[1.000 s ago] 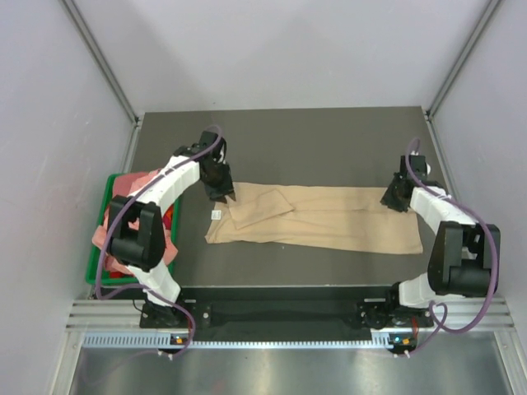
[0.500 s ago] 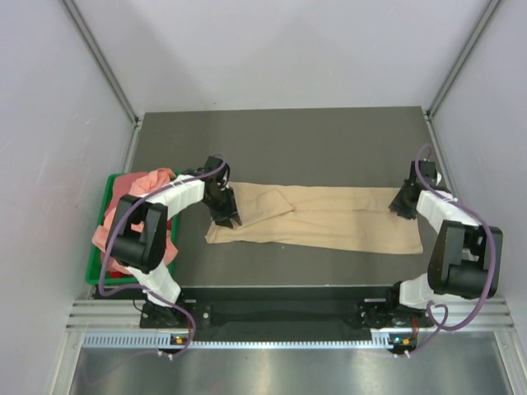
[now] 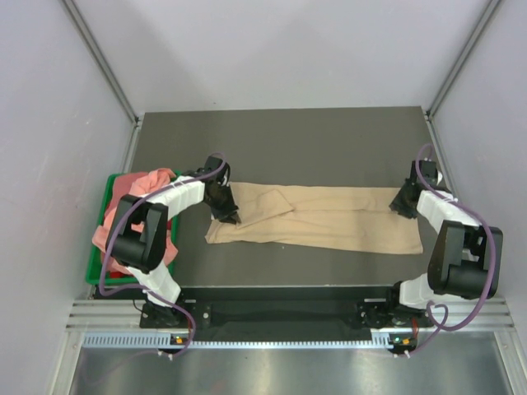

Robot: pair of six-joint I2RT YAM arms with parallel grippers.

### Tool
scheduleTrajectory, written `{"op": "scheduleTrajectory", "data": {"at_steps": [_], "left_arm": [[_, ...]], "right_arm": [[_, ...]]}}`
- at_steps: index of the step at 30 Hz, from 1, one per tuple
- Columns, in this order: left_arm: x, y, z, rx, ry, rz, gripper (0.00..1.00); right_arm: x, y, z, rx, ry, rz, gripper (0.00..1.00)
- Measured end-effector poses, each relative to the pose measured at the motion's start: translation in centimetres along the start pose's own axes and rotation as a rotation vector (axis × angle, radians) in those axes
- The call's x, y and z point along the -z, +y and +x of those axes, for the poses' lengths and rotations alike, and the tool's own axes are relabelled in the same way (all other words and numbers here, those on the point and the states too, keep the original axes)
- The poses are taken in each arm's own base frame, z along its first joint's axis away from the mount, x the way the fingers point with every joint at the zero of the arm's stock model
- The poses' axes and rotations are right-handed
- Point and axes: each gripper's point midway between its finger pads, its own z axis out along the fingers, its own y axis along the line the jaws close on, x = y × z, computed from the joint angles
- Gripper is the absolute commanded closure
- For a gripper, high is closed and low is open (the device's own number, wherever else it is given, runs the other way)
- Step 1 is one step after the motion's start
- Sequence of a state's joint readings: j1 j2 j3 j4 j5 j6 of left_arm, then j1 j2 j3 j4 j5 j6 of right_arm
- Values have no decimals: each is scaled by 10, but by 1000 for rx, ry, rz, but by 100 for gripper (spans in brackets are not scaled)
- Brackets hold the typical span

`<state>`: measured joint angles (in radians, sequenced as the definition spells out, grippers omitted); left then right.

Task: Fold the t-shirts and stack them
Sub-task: Fold the tshirt

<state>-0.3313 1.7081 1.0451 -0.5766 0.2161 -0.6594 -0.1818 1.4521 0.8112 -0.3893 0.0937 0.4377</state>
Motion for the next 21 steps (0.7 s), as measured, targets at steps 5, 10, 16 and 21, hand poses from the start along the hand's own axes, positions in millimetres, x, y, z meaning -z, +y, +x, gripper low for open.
{"op": "scheduleTrajectory", "data": {"at_steps": [5, 10, 16, 21], "left_arm": [[0, 1, 0, 3, 0, -7, 100], [2, 10, -2, -1, -14, -65, 100], [20, 14, -14, -29, -77, -116, 100], [23, 15, -17, -43, -89, -124, 100]], "right_arm": [[0, -1, -1, -1, -4, 8, 72], [-1, -6, -3, -10, -9, 22, 72], [-1, -11, -5, -29, -13, 34, 71], [-1, -12, -6, -47, -18, 43, 69]]}}
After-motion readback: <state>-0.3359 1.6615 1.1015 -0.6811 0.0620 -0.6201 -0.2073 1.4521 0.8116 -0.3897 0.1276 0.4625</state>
